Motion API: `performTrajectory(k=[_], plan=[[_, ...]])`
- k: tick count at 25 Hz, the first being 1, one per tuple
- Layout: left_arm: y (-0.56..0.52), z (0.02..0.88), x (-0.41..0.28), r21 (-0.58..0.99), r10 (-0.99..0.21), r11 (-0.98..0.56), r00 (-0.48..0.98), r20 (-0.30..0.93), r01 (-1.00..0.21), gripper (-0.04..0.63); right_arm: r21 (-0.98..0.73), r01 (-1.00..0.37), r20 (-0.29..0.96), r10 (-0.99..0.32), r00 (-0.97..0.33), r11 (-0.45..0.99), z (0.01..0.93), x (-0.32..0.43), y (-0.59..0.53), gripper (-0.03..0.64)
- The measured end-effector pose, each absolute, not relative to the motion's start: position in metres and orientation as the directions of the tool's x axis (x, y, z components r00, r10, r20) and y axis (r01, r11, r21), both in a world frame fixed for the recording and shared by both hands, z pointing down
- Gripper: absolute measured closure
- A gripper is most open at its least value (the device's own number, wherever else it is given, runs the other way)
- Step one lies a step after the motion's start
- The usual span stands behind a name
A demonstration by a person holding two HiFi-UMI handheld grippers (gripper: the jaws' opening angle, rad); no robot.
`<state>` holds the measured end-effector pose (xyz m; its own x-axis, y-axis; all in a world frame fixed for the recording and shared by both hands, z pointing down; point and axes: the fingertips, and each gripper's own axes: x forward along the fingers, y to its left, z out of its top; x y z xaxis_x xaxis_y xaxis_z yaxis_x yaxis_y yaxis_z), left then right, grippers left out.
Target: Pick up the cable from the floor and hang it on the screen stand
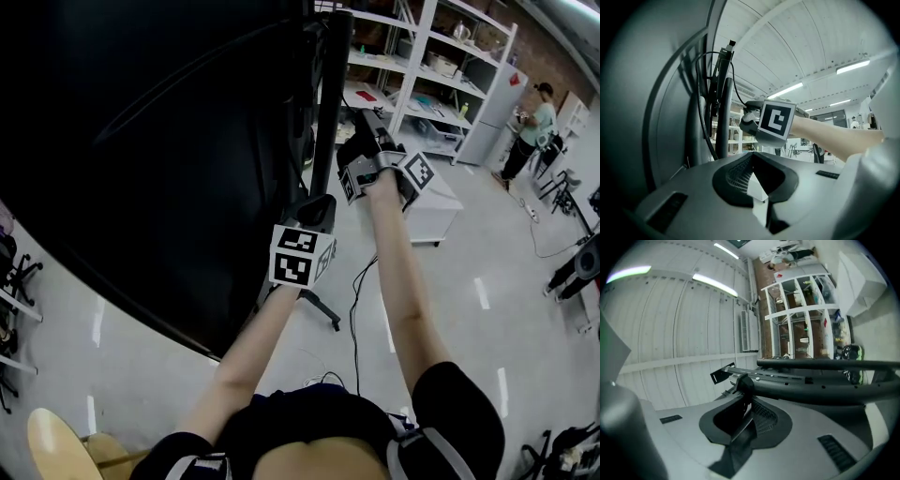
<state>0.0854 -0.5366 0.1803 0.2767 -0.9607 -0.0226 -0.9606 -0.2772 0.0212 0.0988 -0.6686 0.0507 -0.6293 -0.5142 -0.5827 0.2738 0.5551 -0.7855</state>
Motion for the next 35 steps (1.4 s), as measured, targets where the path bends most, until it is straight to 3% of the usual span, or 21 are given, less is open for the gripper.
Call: performTrajectory(k=[5, 16, 21, 26, 31, 35], plan=[[-0.526, 0.191, 0.092, -0.001, -0.959, -0.281, 0.281, -0.032, -0.96, 0.589, -0.733, 0.488, -0.679, -0.464, -0.569, 0.474, 0.066, 0.096, -0.659, 0.56], [-0.498, 0.194, 0.105, -0.003, -0.95, -0.308, 0.308, -0.061, -0.951, 0.589, -0.56, 0.709, -0.827, -0.345, -0.445, 0.429, 0.072, 0.113, -0.63, 0.556], [-0.478, 0.201, 0.111, 0.008, -0.941, -0.334, 0.333, -0.061, -0.943, 0.589, -0.492, 0.715, -0.867, -0.199, -0.457, 0.497, 0.076, 0.121, -0.594, 0.413], [-0.461, 0.209, 0.126, 0.016, -0.932, -0.362, 0.361, -0.044, -0.932, 0.588, -0.505, 0.573, -0.793, -0.084, -0.604, 0.646, 0.095, 0.138, -0.548, 0.411], [-0.435, 0.222, 0.142, 0.039, -0.911, -0.413, 0.412, -0.036, -0.91, 0.589, -0.493, 0.288, -0.674, -0.151, -0.723, 0.821, 0.143, 0.175, -0.499, 0.411], [-0.412, 0.236, 0.154, 0.041, -0.892, -0.453, 0.452, -0.03, -0.891, 0.589, -0.506, 0.082, -0.566, -0.258, -0.783, 0.858, 0.189, 0.195, -0.463, 0.413]])
